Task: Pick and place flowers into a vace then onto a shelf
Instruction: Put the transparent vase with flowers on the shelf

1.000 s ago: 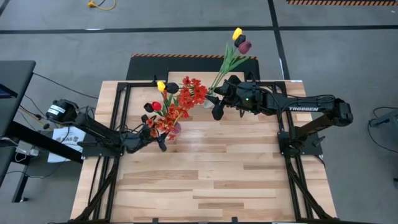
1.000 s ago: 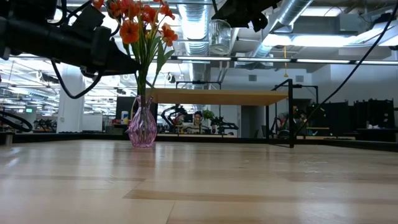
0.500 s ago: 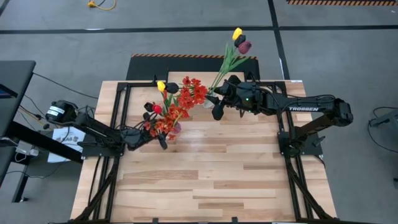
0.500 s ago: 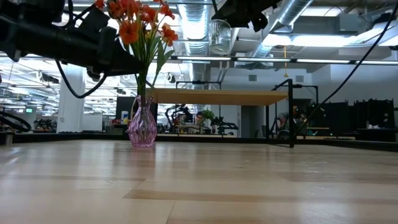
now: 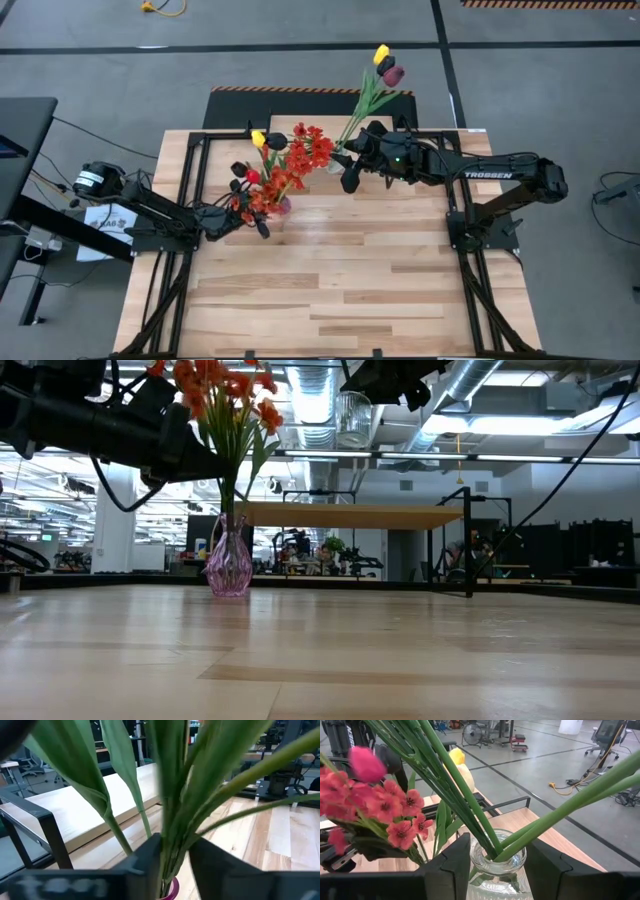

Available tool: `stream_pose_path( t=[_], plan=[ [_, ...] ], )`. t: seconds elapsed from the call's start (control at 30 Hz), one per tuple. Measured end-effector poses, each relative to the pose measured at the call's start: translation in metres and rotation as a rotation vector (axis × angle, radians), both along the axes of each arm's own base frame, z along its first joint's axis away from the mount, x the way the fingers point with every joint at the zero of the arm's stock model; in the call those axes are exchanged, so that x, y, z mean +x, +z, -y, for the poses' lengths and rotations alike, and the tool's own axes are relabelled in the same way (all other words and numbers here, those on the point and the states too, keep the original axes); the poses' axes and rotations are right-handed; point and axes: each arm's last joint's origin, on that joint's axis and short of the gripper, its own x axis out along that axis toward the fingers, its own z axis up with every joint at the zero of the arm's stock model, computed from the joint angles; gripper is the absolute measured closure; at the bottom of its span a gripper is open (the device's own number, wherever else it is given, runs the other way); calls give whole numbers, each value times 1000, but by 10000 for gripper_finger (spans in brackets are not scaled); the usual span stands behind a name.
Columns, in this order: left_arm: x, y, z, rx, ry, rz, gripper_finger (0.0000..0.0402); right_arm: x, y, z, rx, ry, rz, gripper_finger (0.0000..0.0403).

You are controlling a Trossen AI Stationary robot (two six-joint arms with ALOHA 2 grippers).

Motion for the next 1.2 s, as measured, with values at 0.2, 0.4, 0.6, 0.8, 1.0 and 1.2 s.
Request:
stream_pose_path(
  t=[0.2,0.4,0.6,0.8,1.0,1.2],
  plan=[
    [0,0,0,-2,0,2,389,0,0,0,0,0,0,263],
    [0,0,0,-3,0,0,387,0,0,0,0,0,0,263],
    [0,-1,0,-8,0,-1,396,0,0,0,0,0,0,263],
    [0,-1,0,-18,3,-4,398,-2,2,3,-5,-14,4,263],
    [0,-2,0,-19,4,-5,399,-2,23,3,-50,-7,33,263],
    [0,-2,0,-18,5,-7,399,-6,51,5,-91,-25,35,263]
  ],
)
